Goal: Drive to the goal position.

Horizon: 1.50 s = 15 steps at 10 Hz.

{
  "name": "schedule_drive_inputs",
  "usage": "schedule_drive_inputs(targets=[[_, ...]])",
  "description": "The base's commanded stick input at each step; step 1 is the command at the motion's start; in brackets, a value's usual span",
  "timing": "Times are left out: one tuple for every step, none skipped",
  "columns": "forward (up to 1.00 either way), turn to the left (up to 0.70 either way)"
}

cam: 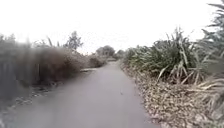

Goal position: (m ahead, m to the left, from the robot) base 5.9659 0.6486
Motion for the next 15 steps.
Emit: schedule_drive_inputs(targets=[[1.00,-0.04],[1.00,-0.17],[1.00,-0.30],[1.00,0.00],[1.00,0.00],[1.00,0.00],[1.00,0.00],[1.00,0.00],[1.00,0.00],[1.00,0.00],[1.00,0.00],[1.00,0.00],[1.00,0.00],[1.00,0.00],[1.00,0.00]])
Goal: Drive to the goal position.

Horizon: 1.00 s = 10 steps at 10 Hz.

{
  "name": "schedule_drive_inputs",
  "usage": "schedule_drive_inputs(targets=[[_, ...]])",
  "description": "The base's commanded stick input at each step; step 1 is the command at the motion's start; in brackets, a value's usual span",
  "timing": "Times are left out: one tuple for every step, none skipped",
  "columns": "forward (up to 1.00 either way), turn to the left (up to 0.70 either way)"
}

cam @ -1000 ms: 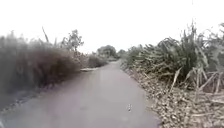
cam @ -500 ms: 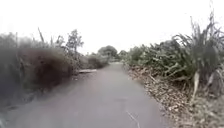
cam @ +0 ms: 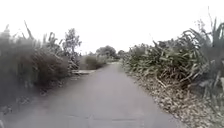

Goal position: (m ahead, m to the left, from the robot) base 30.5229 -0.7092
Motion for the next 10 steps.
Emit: schedule_drive_inputs(targets=[[1.00,0.00],[1.00,0.00],[1.00,0.00],[1.00,0.00],[1.00,0.00],[1.00,0.00],[1.00,0.00],[1.00,0.00],[1.00,0.00],[1.00,0.00]])
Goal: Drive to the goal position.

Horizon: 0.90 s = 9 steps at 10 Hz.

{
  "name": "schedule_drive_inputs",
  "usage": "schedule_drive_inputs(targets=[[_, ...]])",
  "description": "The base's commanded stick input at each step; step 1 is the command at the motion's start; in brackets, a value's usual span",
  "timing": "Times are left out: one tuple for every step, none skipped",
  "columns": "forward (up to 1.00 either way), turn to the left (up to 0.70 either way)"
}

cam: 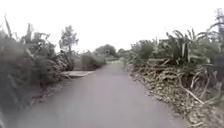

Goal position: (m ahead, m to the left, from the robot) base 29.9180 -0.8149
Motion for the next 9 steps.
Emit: schedule_drive_inputs(targets=[[1.00,0.00],[1.00,0.00],[1.00,0.00],[1.00,0.00],[1.00,0.00],[1.00,0.00],[1.00,0.00],[1.00,0.00],[1.00,0.00]])
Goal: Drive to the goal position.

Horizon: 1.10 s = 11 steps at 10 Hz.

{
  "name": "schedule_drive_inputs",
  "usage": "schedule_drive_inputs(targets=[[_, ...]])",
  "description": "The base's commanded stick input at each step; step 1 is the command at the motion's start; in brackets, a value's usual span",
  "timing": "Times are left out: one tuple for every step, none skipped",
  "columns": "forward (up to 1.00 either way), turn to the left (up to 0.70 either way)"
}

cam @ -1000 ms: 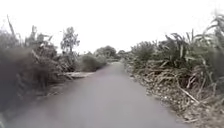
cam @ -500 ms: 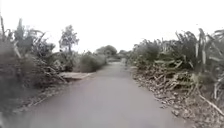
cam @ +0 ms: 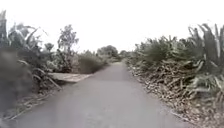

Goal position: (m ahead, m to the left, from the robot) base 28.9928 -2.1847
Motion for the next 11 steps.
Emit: schedule_drive_inputs(targets=[[1.00,0.00],[1.00,0.00],[1.00,0.00],[1.00,0.00],[1.00,0.00],[1.00,0.00],[1.00,0.00],[1.00,0.00],[1.00,0.00],[1.00,0.00],[1.00,0.00]])
